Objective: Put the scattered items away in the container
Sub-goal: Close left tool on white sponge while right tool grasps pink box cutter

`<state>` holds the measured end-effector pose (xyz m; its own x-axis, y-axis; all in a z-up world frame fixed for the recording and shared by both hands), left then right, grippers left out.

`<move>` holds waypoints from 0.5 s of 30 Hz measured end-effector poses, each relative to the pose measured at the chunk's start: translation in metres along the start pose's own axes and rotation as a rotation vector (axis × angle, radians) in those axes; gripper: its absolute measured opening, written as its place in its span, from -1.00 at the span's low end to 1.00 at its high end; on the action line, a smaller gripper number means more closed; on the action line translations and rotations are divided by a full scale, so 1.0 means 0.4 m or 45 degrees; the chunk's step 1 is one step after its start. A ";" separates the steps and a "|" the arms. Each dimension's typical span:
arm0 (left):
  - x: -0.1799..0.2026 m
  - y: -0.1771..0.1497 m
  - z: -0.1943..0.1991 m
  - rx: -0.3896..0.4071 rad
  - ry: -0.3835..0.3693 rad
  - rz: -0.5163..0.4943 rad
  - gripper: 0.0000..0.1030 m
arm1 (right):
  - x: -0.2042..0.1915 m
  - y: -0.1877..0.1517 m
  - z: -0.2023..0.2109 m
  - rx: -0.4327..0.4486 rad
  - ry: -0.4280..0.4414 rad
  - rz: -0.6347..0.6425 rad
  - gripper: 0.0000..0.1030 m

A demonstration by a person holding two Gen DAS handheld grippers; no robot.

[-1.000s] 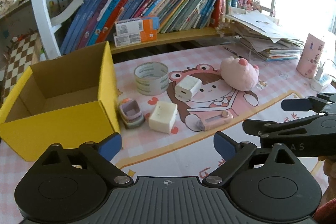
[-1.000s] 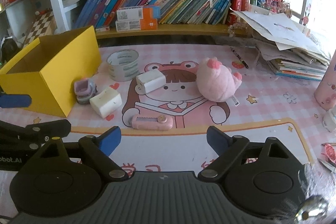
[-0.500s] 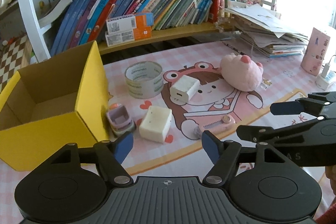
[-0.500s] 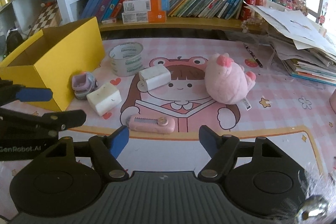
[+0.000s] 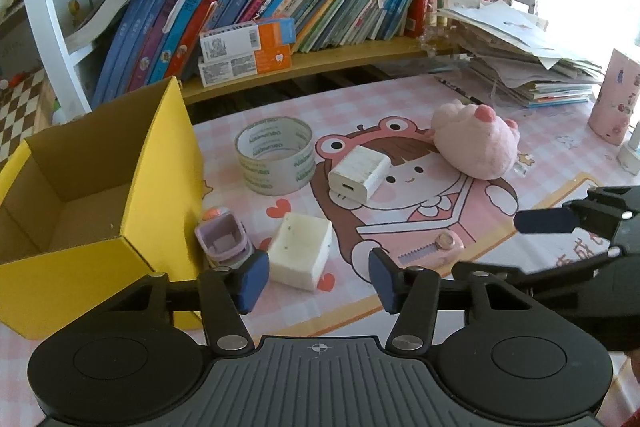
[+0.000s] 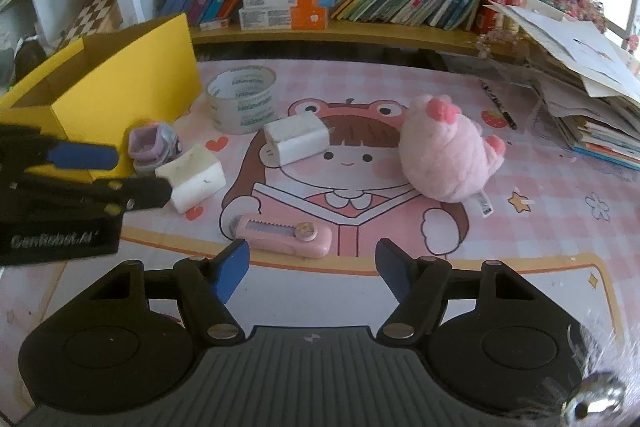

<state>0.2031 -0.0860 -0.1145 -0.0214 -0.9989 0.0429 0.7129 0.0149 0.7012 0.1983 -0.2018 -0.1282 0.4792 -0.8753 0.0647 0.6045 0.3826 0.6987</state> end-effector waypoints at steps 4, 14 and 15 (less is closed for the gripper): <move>-0.002 0.006 -0.022 -0.010 0.007 0.005 0.00 | -0.008 0.001 -0.016 -0.004 0.011 0.028 0.34; -0.016 0.003 -0.078 -0.056 0.031 0.010 0.00 | -0.019 0.007 -0.057 -0.017 0.037 0.075 0.34; -0.016 0.004 -0.083 -0.059 0.034 0.008 0.00 | -0.022 0.008 -0.061 -0.018 0.039 0.085 0.34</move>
<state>0.2276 -0.0809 -0.1375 0.0018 -0.9996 0.0280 0.7446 0.0200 0.6672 0.2115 -0.1857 -0.1442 0.5379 -0.8384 0.0887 0.5797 0.4442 0.6832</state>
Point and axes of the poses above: each gripper's, at about its wrist camera, not at the fingertips, and z roughly against the way its jaws point, x to its right, y to its top, the point moved 8 cm from there along -z, roughly the way its jaws point, and after that the axes turned 9 degrees about z, right-handed, at the moved point
